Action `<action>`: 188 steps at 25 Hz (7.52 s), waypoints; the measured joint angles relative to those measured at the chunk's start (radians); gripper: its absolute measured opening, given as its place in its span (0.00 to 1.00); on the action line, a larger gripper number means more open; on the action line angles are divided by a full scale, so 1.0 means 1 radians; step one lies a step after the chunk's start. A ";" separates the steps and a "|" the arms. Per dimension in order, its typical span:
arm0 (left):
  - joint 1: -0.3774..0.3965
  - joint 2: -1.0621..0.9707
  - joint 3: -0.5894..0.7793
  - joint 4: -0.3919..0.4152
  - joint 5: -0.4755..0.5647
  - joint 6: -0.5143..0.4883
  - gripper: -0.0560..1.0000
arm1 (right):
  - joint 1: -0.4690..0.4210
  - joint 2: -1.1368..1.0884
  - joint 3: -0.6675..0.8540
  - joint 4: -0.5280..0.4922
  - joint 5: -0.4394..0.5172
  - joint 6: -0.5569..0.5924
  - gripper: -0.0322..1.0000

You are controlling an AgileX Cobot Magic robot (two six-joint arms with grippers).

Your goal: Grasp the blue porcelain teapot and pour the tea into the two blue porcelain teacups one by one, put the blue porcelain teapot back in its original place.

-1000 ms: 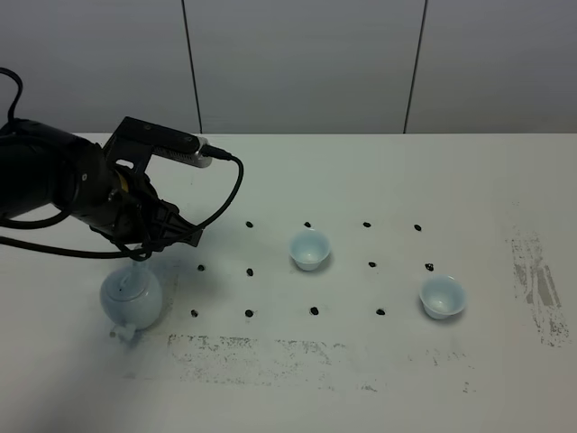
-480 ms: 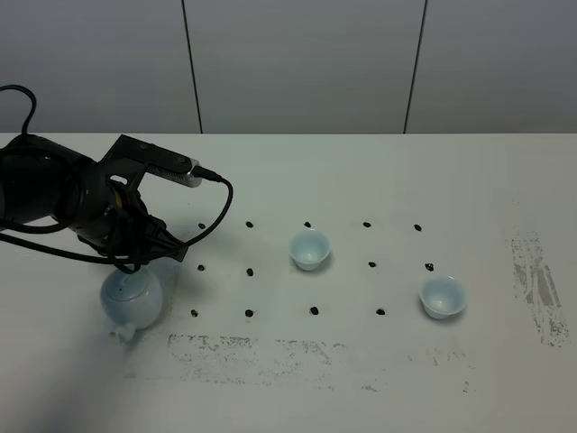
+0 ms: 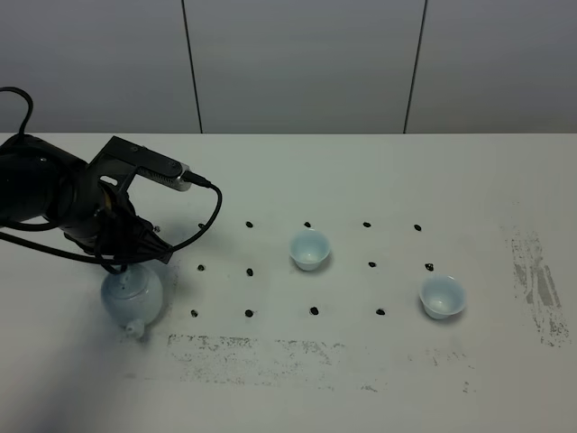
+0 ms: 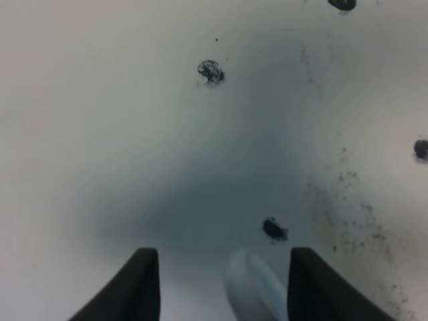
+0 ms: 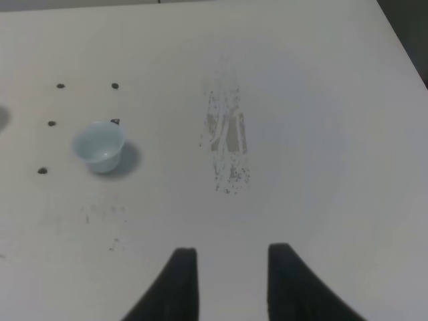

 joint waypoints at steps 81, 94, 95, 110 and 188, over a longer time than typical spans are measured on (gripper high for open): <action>0.123 -0.156 0.139 0.092 0.210 0.009 0.49 | 0.000 0.000 0.000 0.000 -0.001 0.000 0.26; 0.114 -0.210 0.118 -0.145 0.297 0.661 0.41 | 0.000 0.000 0.000 0.000 -0.001 0.000 0.26; 0.114 -0.191 0.108 -0.150 0.297 0.658 0.41 | 0.000 0.000 0.000 0.000 -0.001 0.000 0.26; 0.114 -0.103 0.084 -0.184 0.214 0.872 0.39 | 0.000 0.000 0.000 0.000 -0.001 0.000 0.26; -0.262 0.343 -0.914 -0.466 0.496 1.191 0.13 | 0.000 0.000 0.000 0.001 -0.001 0.000 0.26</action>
